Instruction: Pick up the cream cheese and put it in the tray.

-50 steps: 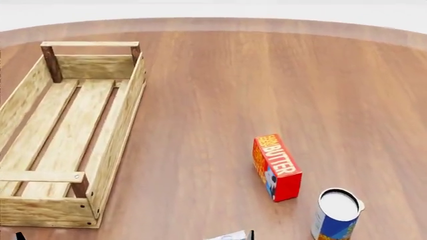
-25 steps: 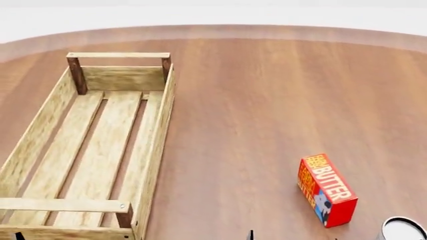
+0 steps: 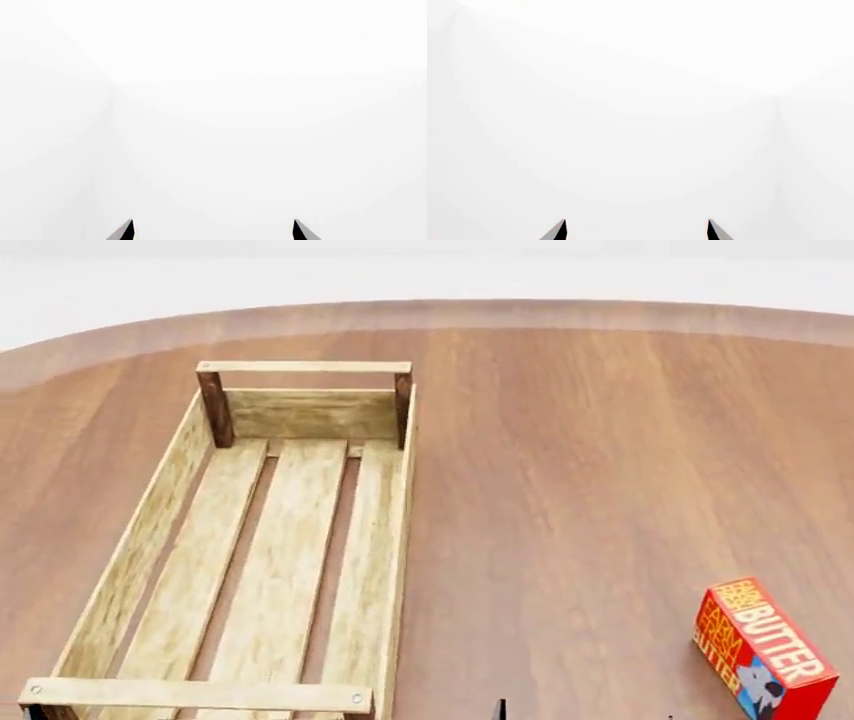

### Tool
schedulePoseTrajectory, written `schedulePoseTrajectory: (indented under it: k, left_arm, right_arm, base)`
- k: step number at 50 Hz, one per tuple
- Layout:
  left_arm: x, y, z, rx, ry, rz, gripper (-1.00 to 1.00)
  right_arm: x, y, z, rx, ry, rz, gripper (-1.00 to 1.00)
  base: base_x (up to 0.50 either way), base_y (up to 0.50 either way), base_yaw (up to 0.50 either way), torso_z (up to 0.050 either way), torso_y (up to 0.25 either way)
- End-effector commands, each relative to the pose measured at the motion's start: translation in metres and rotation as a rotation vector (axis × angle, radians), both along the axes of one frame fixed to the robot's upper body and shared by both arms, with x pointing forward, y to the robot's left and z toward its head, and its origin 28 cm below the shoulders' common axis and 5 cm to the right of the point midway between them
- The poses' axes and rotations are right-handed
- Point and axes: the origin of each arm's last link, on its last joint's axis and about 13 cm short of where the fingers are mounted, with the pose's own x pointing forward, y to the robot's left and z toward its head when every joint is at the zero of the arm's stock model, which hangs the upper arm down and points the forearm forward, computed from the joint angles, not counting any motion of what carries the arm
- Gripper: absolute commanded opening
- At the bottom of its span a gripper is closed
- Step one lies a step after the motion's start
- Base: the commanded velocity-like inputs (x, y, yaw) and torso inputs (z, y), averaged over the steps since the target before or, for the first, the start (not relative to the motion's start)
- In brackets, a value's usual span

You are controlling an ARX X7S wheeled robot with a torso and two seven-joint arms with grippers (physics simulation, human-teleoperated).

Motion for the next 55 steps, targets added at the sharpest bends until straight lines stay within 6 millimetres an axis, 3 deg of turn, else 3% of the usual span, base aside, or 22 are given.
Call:
schedulePoseTrajectory:
  k: [1,55]
  left_arm:
    - [0.0005,0.0003,-0.0003,0.0,-0.001,0.001,1.0]
    - [-0.0002,0.0,-0.0003,0.003,-0.005,0.004,1.0]
  right_arm:
    - [0.0004,0.0003,-0.0001,-0.001,0.0,-0.002,1.0]
    - [0.0011,0.0007,-0.0011,0.002,0.007,0.0,1.0]
  base:
    - [0.13,0.3,0.0,0.0,0.0]
    - [0.12,0.3,0.0,0.0,0.0]
